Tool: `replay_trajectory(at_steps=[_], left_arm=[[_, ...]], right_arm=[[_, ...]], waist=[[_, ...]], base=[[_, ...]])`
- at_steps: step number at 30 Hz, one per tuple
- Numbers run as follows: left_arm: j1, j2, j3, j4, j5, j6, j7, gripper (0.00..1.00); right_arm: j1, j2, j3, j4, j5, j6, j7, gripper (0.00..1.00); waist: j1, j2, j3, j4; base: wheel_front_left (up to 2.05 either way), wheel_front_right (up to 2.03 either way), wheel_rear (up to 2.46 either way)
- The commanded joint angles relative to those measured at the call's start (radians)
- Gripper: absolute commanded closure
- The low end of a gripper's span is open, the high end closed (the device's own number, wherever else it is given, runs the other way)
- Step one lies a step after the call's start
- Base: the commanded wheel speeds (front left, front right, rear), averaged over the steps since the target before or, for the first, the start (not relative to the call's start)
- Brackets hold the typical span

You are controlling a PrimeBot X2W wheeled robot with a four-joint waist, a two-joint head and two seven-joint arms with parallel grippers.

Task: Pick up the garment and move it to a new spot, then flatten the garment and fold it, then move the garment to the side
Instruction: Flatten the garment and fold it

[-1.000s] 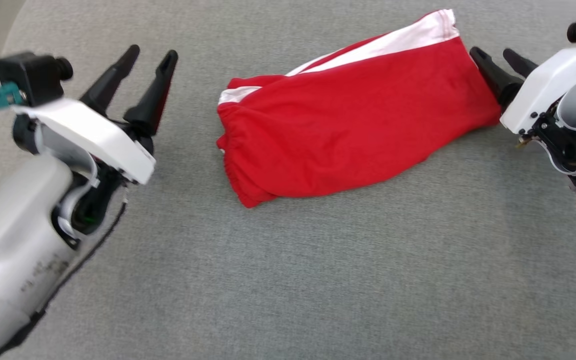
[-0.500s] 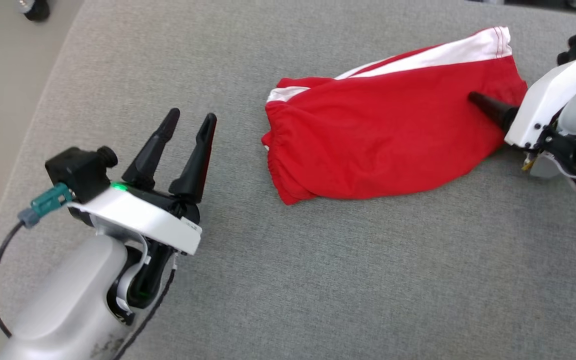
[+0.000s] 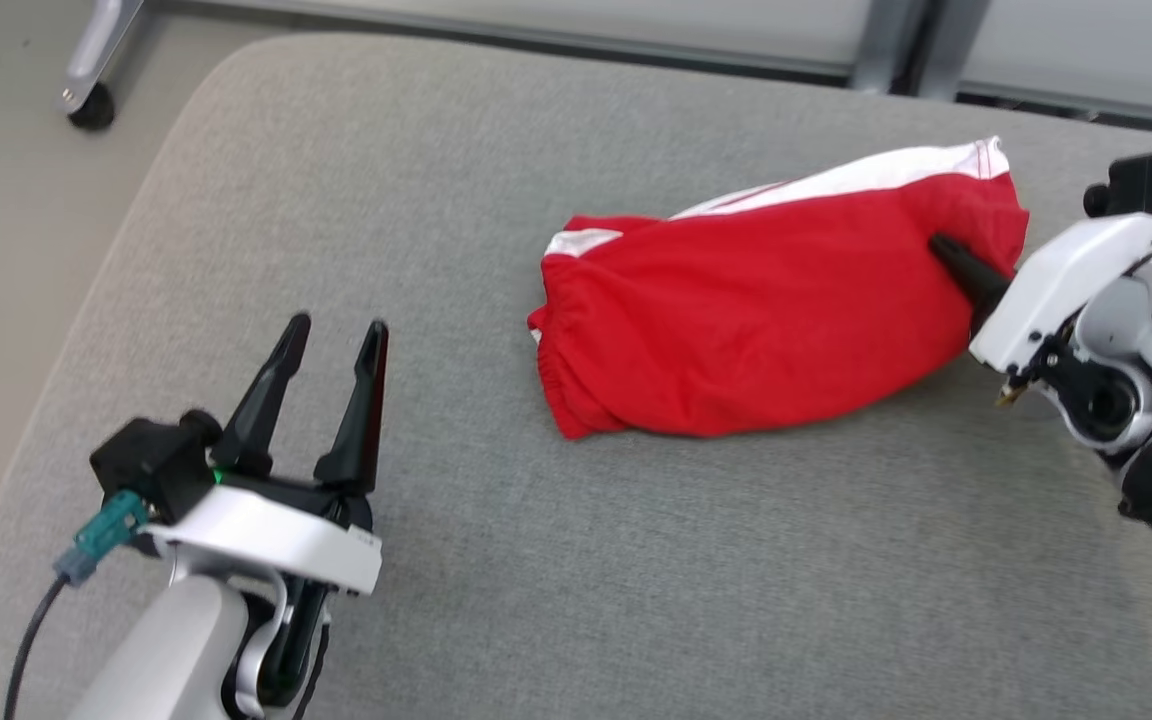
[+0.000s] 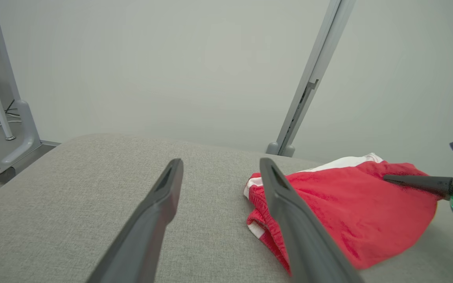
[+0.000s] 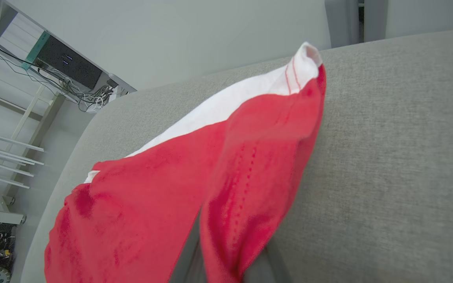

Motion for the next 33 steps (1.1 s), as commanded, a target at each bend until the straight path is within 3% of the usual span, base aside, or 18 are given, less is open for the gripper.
replay_trajectory(at_steps=[1, 10, 20, 27, 33], left_arm=[[0.024, -0.002, 0.018, 0.001, 0.028, 0.003, 0.0, 0.0], [0.204, -0.057, 0.134, -0.018, 0.111, 0.014, 0.0, 0.0], [0.312, -0.113, 0.164, 0.007, 0.162, -0.024, 0.0, 0.0], [0.307, -0.128, 0.167, 0.023, 0.183, -0.05, 0.0, 0.0], [0.294, -0.144, 0.166, 0.04, 0.196, -0.064, 0.0, 0.0]], right_arm=[[0.035, -0.013, 0.003, -0.014, -0.006, 0.0, -0.032, 1.0], [0.193, -0.016, 0.026, -0.086, 0.033, 0.0, -0.143, 1.0], [0.353, -0.114, 0.024, -0.12, 0.069, 0.0, -0.235, 1.0], [0.306, -0.151, 0.046, -0.111, 0.024, 0.0, -0.248, 1.0], [0.203, -0.116, 0.084, -0.11, -0.041, 0.0, -0.233, 1.0]], waist=[[0.0, 0.0, -0.05, -0.044], [0.0, 0.0, -0.161, -0.146], [0.0, 0.0, -0.233, -0.181], [0.0, 0.0, -0.237, -0.187], [0.0, 0.0, -0.229, -0.167]], base=[[0.0, 0.0, 0.0], [0.0, 0.0, 0.0], [0.0, 0.0, 0.0], [0.0, 0.0, 0.0], [0.0, 0.0, 0.0]])
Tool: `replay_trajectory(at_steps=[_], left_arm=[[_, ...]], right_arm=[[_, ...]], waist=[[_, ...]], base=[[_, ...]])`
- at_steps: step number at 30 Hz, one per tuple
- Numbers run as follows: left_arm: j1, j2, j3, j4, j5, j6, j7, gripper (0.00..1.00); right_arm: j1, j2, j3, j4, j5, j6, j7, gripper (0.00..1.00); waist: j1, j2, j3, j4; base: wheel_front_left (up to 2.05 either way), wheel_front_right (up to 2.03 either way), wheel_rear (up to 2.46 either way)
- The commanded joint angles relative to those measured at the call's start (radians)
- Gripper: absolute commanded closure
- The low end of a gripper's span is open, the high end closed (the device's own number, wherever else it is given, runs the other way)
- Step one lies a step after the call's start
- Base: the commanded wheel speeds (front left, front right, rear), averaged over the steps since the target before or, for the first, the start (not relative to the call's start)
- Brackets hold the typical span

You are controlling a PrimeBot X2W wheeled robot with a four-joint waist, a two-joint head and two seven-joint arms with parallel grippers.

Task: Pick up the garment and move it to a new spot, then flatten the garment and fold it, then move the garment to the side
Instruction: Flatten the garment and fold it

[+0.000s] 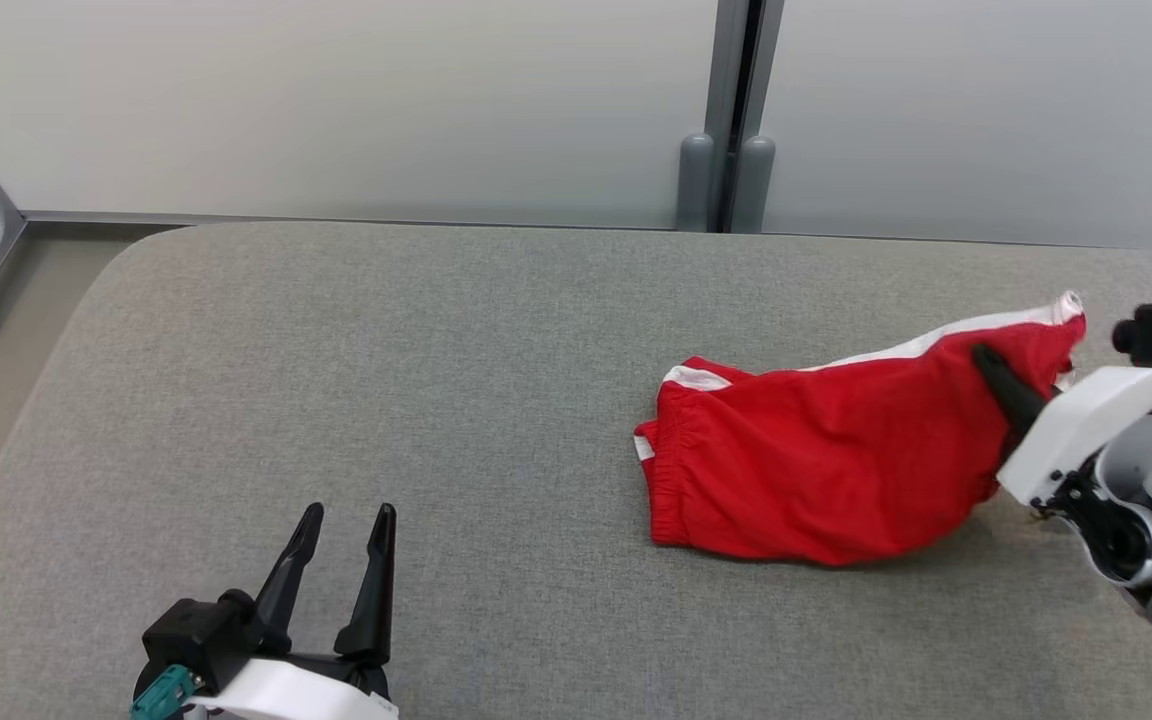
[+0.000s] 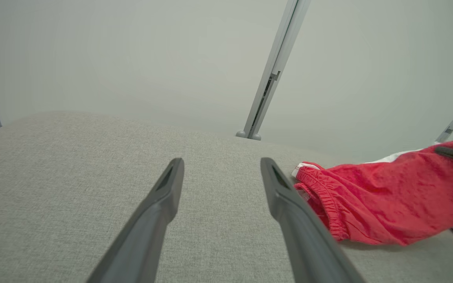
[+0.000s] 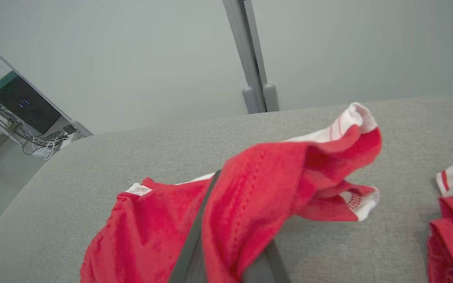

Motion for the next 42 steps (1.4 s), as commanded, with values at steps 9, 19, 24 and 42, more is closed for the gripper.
replay_trajectory(at_steps=[9, 19, 24, 42], left_arm=[[-0.033, -0.024, 0.0, 0.042, 0.023, -0.02, 0.0, 0.0], [-0.045, -0.041, 0.012, 0.075, 0.026, -0.03, 0.0, 0.0], [-0.048, -0.044, 0.021, 0.084, 0.028, -0.035, 0.0, 0.0], [0.008, -0.021, 0.048, 0.057, 0.035, -0.007, 0.0, 0.0]], right_arm=[[-0.094, 0.166, 0.116, 0.08, -0.067, 0.0, 0.121, 1.0], [-0.105, 0.311, 0.198, 0.221, -0.093, 0.0, 0.208, 0.91], [-0.101, 0.351, 0.213, 0.242, -0.101, 0.0, 0.189, 0.0], [-0.042, 0.098, 0.162, -0.06, -0.104, 0.0, 0.053, 0.0]], waist=[[0.0, -0.0001, 0.002, 0.082], [0.0, -0.0001, 0.014, 0.129], [0.0, -0.0001, 0.014, 0.119], [0.0, -0.0001, -0.065, -0.008]], base=[[0.0, 0.0, 0.0], [0.0, 0.0, 0.0], [0.0, 0.0, 0.0], [0.0, 0.0, 0.0]])
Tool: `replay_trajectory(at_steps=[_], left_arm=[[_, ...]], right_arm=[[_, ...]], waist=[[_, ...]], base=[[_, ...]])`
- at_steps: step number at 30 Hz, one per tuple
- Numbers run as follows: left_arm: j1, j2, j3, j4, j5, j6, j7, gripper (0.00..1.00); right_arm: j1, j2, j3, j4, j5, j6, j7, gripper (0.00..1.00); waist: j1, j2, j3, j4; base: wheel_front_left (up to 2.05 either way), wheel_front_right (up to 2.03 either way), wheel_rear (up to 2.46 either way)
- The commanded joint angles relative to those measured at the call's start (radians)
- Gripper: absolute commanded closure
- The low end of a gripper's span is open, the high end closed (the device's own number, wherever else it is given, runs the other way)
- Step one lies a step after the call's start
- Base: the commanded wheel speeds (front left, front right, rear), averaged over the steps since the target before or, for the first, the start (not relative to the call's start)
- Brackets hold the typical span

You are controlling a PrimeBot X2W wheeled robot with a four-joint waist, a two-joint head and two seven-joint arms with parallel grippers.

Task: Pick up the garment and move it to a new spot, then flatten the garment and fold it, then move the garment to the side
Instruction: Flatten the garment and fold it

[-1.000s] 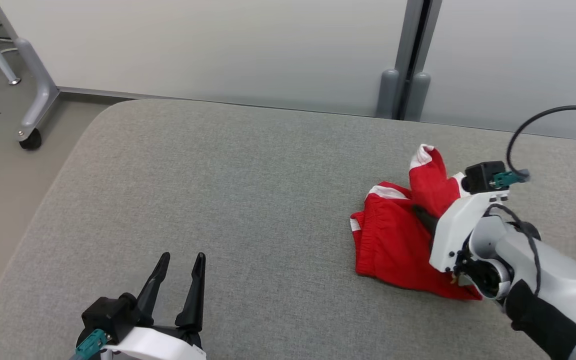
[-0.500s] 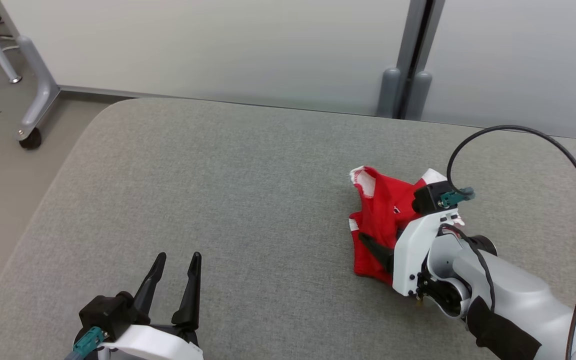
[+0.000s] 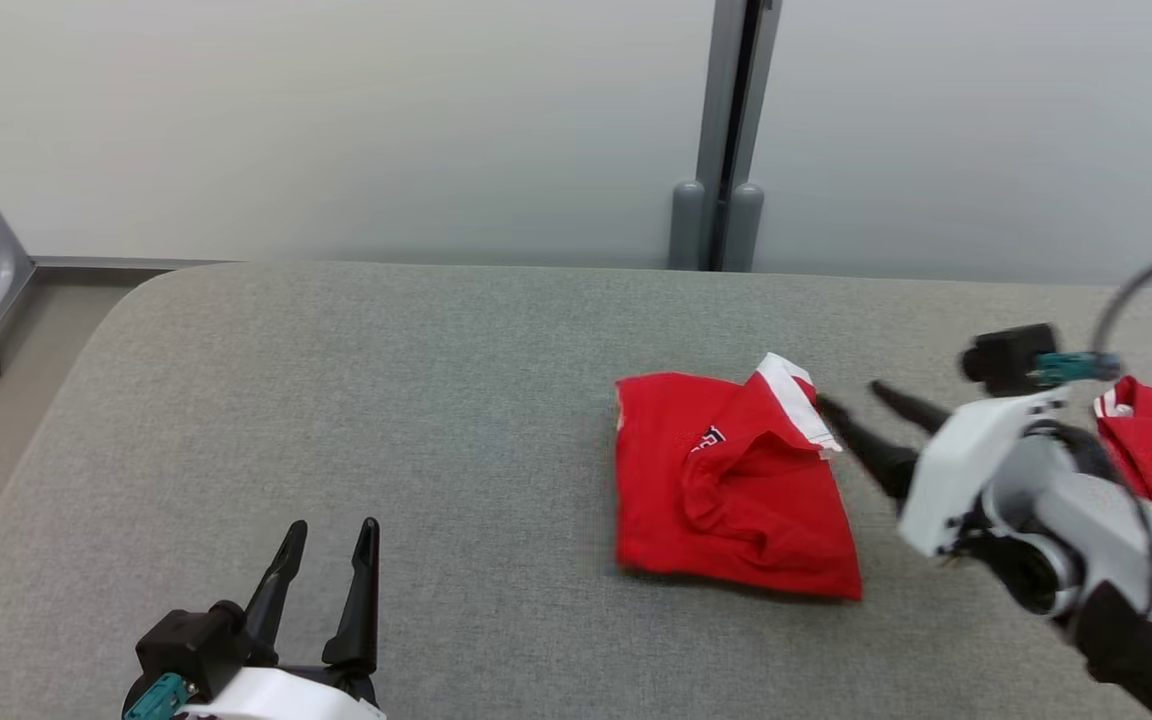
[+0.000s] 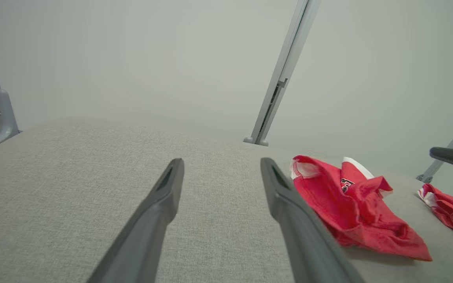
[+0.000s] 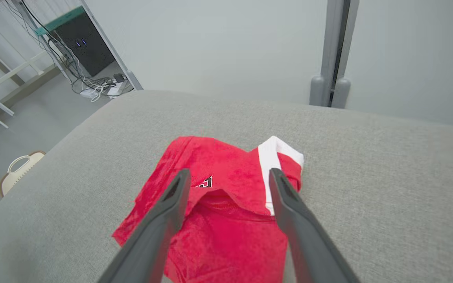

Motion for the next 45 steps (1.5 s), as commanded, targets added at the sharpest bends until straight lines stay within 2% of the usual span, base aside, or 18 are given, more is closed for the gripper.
replay_trajectory(at_steps=[1, 5, 7, 12, 16, 17, 18, 22, 33, 40, 45], left_arm=[[0.006, 0.004, 0.001, -0.007, 0.002, 0.004, 0.0, 0.0], [0.011, 0.0, 0.001, -0.026, 0.006, 0.004, 0.0, 0.0], [0.014, -0.004, 0.005, -0.036, 0.01, 0.004, 0.0, 0.0], [0.011, -0.012, 0.013, -0.046, 0.014, -0.004, 0.0, 0.0], [-0.011, -0.017, 0.009, -0.042, 0.021, -0.012, 0.0, 0.0], [-0.013, -0.019, 0.008, -0.039, 0.022, -0.015, 0.0, 0.0], [-0.016, -0.02, 0.007, -0.035, 0.022, -0.015, 0.0, 0.0], [-0.025, -0.022, 0.012, -0.025, 0.023, -0.021, 0.0, 0.0], [-0.054, -0.04, 0.018, -0.011, 0.028, -0.037, 0.0, 0.0], [-0.074, -0.058, 0.027, 0.004, 0.038, -0.049, 0.0, 0.0], [-0.092, -0.074, 0.017, 0.023, 0.04, -0.061, 0.001, 0.0]], right_arm=[[0.024, -0.025, -0.019, -0.01, -0.006, 0.0, -0.037, 0.0], [0.08, -0.087, -0.102, -0.008, -0.027, 0.0, -0.154, 0.0], [0.129, -0.09, -0.137, 0.001, -0.041, 0.0, -0.173, 0.0], [0.198, -0.048, -0.219, 0.041, -0.091, 0.0, -0.185, 0.0], [0.203, 0.001, -0.226, 0.083, -0.115, 0.0, -0.173, 0.01], [0.197, 0.009, -0.219, 0.099, -0.123, 0.0, -0.156, 0.73], [0.192, 0.016, -0.209, 0.113, -0.13, 0.0, -0.136, 1.0], [0.182, 0.049, -0.183, 0.136, -0.114, 0.0, -0.06, 1.0], [0.14, 0.095, -0.152, 0.217, -0.087, 0.0, 0.03, 1.0], [0.033, 0.103, -0.154, 0.263, -0.117, 0.0, -0.007, 1.0], [-0.057, 0.134, -0.134, 0.284, -0.139, 0.0, 0.019, 1.0]], waist=[[0.0, 0.0, 0.0, -0.005], [0.0, 0.0, 0.005, -0.007], [0.0, 0.0, 0.008, -0.004], [0.0, 0.0, 0.025, 0.0], [0.0, 0.0, 0.043, 0.014], [0.0, 0.0, 0.047, 0.019], [0.0, 0.0, 0.049, 0.025], [0.0, 0.0, 0.058, 0.053], [0.0, 0.0, 0.113, 0.134], [0.0, 0.0, 0.166, 0.199], [0.0, 0.0, 0.19, 0.243]], base=[[0.0, 0.0, 0.0], [0.0, 0.0, 0.0], [0.0, 0.0, 0.0], [0.0, 0.0, 0.0], [0.0, 0.0, 0.0], [0.0, 0.0, 0.0], [0.0, 0.0, 0.0], [0.0, 0.0, 0.0], [0.0, 0.0, 0.0], [0.0, 0.0, 0.0], [0.0, 0.0, 0.0]])
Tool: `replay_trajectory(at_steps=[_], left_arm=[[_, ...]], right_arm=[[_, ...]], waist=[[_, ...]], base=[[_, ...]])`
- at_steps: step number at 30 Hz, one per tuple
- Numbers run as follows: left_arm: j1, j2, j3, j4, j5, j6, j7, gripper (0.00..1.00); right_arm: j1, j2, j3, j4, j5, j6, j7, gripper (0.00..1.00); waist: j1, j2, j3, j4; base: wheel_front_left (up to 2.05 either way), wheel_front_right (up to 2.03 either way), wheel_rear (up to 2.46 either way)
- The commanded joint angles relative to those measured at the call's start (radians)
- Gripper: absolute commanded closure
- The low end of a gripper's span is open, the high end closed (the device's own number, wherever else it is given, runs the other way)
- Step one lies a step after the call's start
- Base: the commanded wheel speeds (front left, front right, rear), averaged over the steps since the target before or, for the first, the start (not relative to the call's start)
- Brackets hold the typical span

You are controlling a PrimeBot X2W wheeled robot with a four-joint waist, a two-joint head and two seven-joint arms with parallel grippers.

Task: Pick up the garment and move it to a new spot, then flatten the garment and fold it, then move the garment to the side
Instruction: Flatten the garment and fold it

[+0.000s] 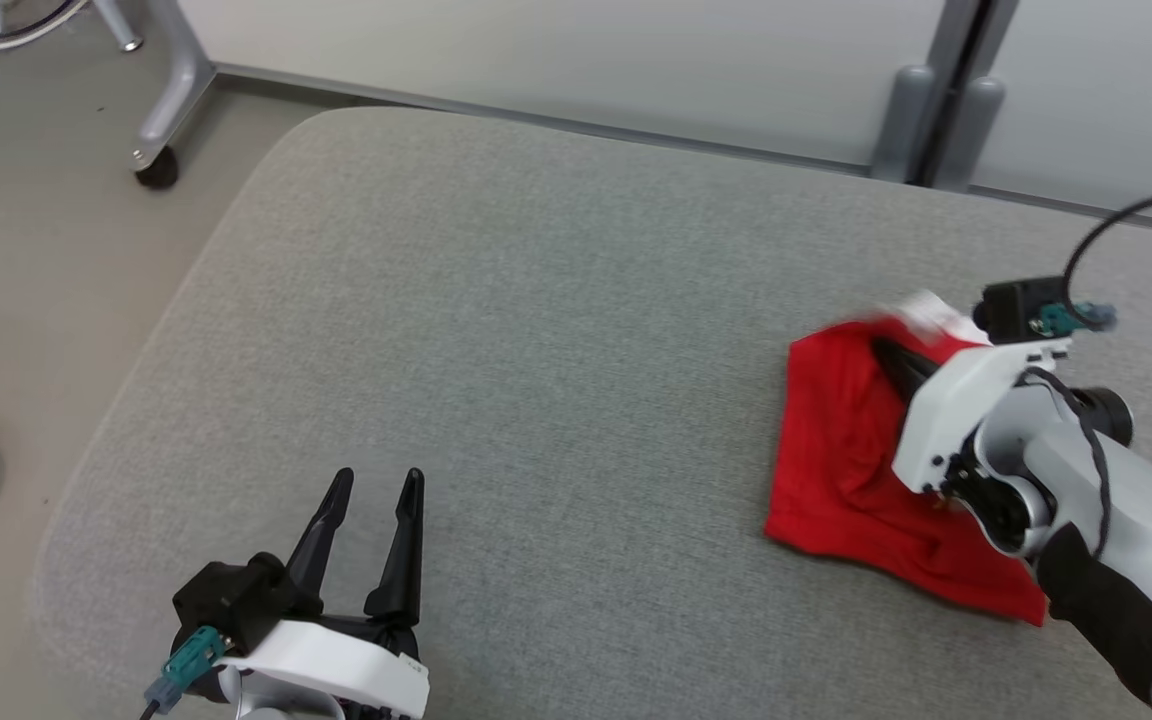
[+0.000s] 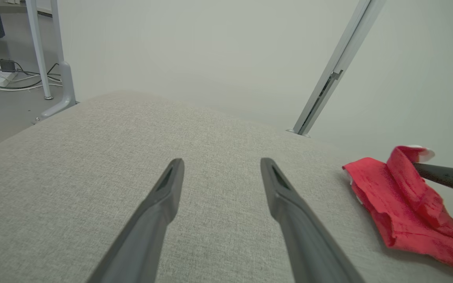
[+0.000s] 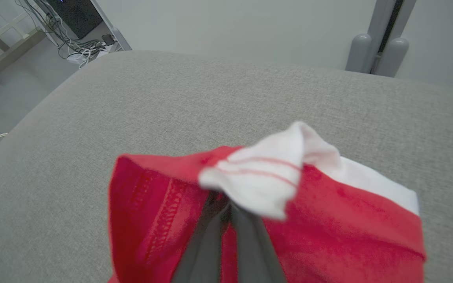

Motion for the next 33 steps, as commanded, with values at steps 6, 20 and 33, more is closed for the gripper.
replay_trajectory(at_steps=[6, 20, 33], left_arm=[[-0.033, -0.01, 0.004, 0.02, 0.01, -0.012, 0.001, 0.0], [0.011, -0.006, 0.057, 0.016, 0.042, -0.013, 0.001, 0.0], [0.058, 0.029, 0.095, -0.025, 0.048, 0.009, 0.001, 0.0]], right_arm=[[-0.082, 0.065, 0.051, 0.026, -0.029, 0.0, 0.021, 1.0], [-0.063, 0.066, 0.12, -0.063, -0.02, 0.0, -0.105, 0.91], [0.035, -0.041, -0.005, -0.185, -0.097, 0.0, -0.198, 0.0]], waist=[[0.0, 0.0, 0.022, 0.057], [0.0, 0.0, -0.076, -0.058], [0.0, 0.0, -0.168, -0.236]], base=[[0.0, 0.0, 0.0], [0.0, 0.0, 0.0], [0.0, 0.0, 0.0]])
